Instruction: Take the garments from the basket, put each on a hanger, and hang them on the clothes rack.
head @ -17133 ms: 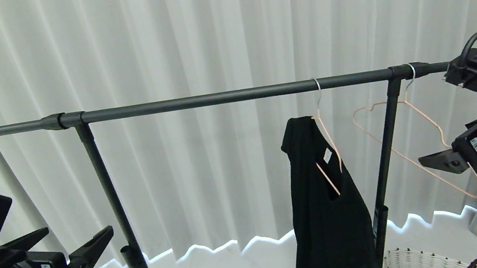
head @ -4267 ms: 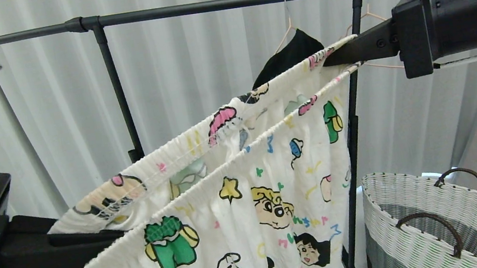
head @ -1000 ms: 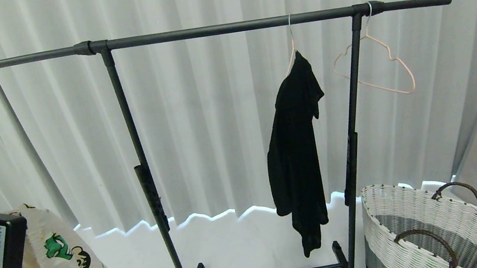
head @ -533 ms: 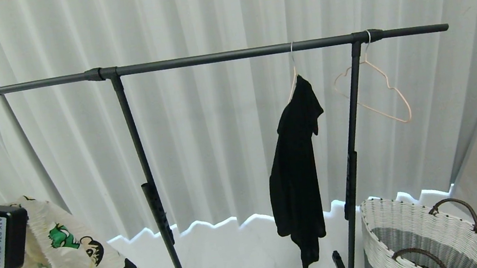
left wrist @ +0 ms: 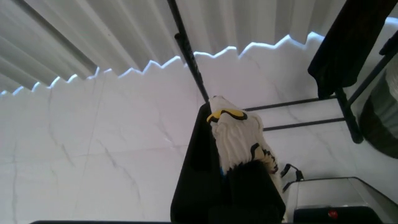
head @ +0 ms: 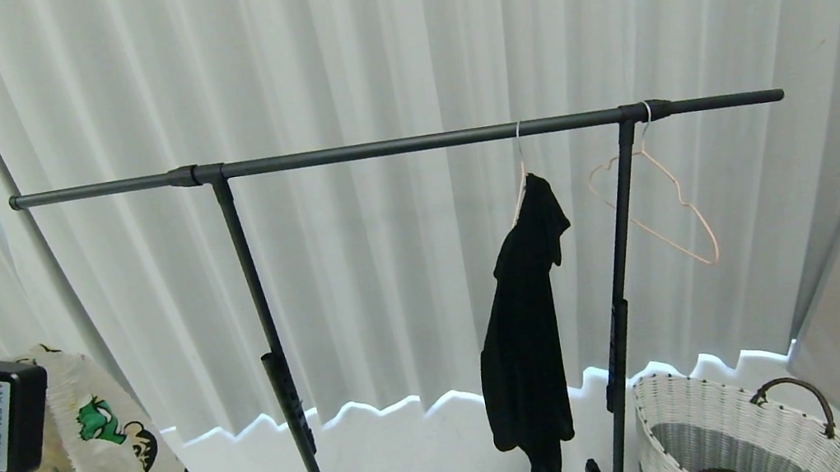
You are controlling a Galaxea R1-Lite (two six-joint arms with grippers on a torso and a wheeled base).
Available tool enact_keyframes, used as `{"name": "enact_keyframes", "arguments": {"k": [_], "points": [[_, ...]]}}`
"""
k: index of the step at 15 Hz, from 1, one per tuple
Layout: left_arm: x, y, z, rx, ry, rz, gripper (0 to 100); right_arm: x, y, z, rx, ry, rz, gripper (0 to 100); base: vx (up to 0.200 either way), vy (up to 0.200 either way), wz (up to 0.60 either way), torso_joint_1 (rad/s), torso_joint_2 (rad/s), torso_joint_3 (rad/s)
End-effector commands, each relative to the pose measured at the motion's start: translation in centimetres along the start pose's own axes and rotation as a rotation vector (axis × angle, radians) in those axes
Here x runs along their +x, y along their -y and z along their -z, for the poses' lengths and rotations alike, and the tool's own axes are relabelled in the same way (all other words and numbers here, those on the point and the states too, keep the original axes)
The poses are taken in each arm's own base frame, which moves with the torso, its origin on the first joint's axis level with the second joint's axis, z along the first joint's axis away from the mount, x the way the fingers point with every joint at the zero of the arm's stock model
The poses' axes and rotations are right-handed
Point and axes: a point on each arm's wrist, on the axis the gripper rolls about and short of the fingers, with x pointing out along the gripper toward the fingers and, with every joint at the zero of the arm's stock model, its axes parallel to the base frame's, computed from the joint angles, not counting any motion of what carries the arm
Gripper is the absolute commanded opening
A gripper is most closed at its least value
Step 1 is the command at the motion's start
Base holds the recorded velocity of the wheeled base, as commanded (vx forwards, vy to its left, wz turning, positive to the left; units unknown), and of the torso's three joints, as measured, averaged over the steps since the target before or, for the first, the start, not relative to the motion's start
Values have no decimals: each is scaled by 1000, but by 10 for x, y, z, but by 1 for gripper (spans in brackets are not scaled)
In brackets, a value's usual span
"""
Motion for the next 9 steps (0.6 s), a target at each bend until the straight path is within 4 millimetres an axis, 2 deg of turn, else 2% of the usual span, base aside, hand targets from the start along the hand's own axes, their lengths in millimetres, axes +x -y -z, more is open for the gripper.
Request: {"name": "enact_keyframes", "arguments": {"k": [1,9], "points": [[1,1,0,2,-4,1,0,12,0,-1,2,-9,11,100,200,0,0,76,-163,-85],[0,1,-1,1,0,2,0,24,6,-4,31,-7,-45,100,200,0,0,14,-21,-11]]}}
